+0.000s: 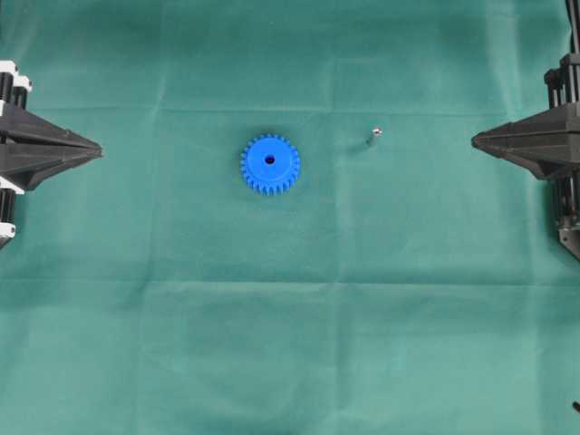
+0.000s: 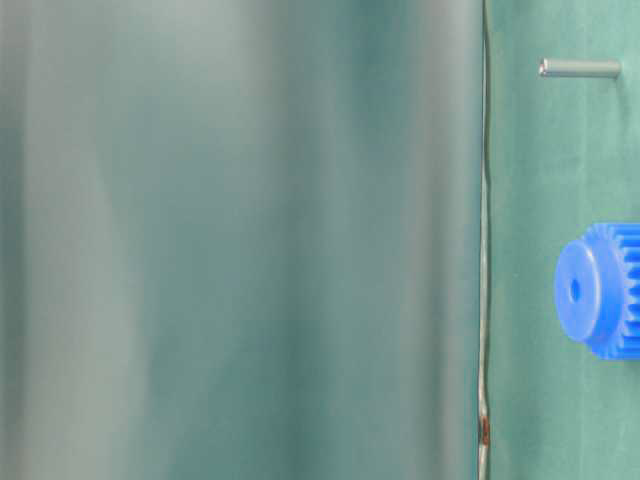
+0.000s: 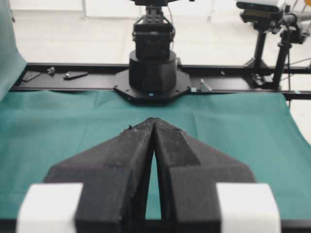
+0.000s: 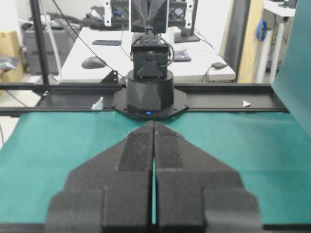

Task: Insert the shaft placed at a random location into the center hole of the medium gear at another random location.
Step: 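Move the right gripper over the small silver shaft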

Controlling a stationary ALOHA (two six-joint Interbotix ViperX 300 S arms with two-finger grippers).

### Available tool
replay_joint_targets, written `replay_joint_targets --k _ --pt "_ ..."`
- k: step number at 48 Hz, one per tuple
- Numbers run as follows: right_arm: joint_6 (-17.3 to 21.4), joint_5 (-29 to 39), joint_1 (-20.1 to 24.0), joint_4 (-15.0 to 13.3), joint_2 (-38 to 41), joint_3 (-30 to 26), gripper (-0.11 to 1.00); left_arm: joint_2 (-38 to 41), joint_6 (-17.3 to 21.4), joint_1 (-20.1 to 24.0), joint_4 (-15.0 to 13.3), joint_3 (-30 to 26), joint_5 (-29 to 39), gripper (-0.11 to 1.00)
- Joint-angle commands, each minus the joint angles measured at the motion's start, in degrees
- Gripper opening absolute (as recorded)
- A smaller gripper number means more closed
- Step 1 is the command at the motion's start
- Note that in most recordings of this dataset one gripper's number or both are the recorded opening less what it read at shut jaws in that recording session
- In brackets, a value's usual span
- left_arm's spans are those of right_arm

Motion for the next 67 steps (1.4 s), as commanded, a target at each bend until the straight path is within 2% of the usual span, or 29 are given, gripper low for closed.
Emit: replay_joint_targets --k 1,16,24,27,31,40,43,49,67 --pt "-0.09 0.35 -0.35 -0.26 0.62 -0.88 0.01 -1.58 -0.79 0.09 0.53 -2.81 1.23 0.00" --pt "0.00 0.79 -3.52 -0.18 4.22 -0.62 0.01 -1.67 -1.05 0.00 0.62 -2.72 2.46 0.00" --pt "0.09 -0.70 -5.71 0.00 9.23 0.00 0.01 -1.49 -1.05 0.00 0.70 -2.72 2.90 0.00" --pt "0.09 -1.58 -6.59 0.09 11.69 0.00 0.05 -1.58 -1.05 0.09 0.70 -2.72 2.90 0.00" --pt "0.09 -3.43 -7.73 0.09 16.08 -0.09 0.21 -1.49 -1.05 0.00 0.70 -2.72 2.99 0.00" --pt "-0.35 -7.47 -10.20 0.00 25.75 -0.35 0.77 -1.49 -0.97 0.09 0.70 -2.72 2.99 0.00" --pt "-0.44 -9.67 -11.34 0.09 29.62 -0.26 0.89 -1.49 -0.97 0.00 0.70 -2.64 2.99 0.00" --pt "-0.62 -13.89 -13.01 0.09 36.04 -0.26 0.82 -1.49 -0.97 0.00 0.70 -2.64 3.08 0.00" --pt "-0.70 -24.43 -15.12 0.97 50.89 -0.62 0.82 -1.41 -0.97 0.09 0.70 -2.64 3.25 0.00"
